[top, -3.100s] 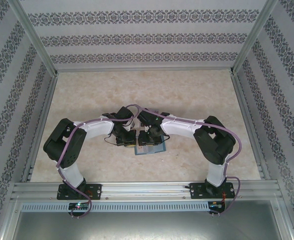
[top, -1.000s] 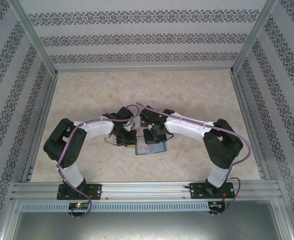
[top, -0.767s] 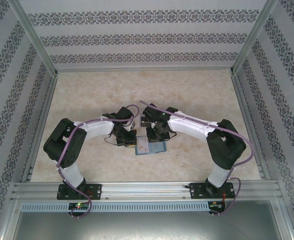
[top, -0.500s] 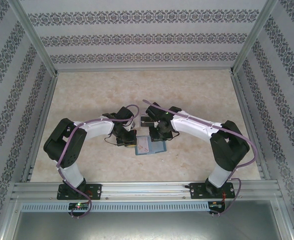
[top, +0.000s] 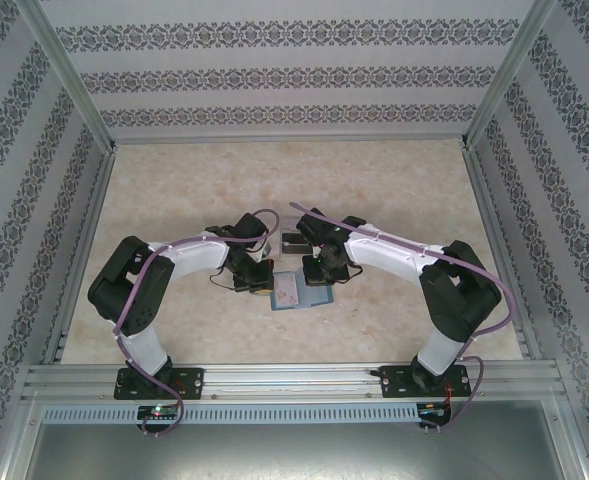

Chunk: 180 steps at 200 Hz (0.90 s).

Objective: Take the credit cards out of the card holder

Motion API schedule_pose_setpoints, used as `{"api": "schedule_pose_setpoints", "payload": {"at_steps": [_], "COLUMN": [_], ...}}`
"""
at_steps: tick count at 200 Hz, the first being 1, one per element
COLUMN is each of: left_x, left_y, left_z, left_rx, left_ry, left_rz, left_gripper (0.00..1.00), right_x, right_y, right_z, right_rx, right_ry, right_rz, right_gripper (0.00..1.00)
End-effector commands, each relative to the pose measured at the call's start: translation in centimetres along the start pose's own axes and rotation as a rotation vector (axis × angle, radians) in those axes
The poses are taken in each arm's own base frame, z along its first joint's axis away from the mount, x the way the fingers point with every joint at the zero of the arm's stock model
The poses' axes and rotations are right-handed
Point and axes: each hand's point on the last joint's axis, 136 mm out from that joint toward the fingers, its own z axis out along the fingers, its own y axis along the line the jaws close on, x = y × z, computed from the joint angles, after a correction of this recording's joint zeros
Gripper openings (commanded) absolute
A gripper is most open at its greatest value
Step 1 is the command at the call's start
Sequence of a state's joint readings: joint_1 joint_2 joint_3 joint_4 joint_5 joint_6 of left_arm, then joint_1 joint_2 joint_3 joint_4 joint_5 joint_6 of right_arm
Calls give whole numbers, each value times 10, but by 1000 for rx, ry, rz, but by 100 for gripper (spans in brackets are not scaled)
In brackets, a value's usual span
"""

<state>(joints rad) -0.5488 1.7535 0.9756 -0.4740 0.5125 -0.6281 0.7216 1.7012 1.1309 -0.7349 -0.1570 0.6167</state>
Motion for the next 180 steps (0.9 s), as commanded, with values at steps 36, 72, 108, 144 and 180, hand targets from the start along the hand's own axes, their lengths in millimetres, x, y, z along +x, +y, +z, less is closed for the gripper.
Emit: {"api": "schedule_pose_setpoints", "payload": {"at_steps": [36, 72, 108, 144, 180], "left_x": [5, 5, 5, 6, 5], "left_y": [6, 7, 7, 7, 6], "left_z": [6, 6, 6, 6, 4], "left_rx": [-39, -41, -42, -43, -41], "left_ry": [27, 28, 29, 29, 24], "left_rz": [8, 6, 6, 6, 6], "left_gripper": [0, 0, 0, 0, 0], "right_x": [-1, 1, 4, 5, 6], "right_y": [-25, -40, -52, -55, -57], "right_z": [-6, -2, 4, 12, 13], "right_rx": [85, 142, 189, 200, 211], "right_ry": [-18, -5, 10, 22, 27], "right_rz": [-15, -15, -14, -13, -16], "right_gripper": [1, 0, 0, 2, 7]}}
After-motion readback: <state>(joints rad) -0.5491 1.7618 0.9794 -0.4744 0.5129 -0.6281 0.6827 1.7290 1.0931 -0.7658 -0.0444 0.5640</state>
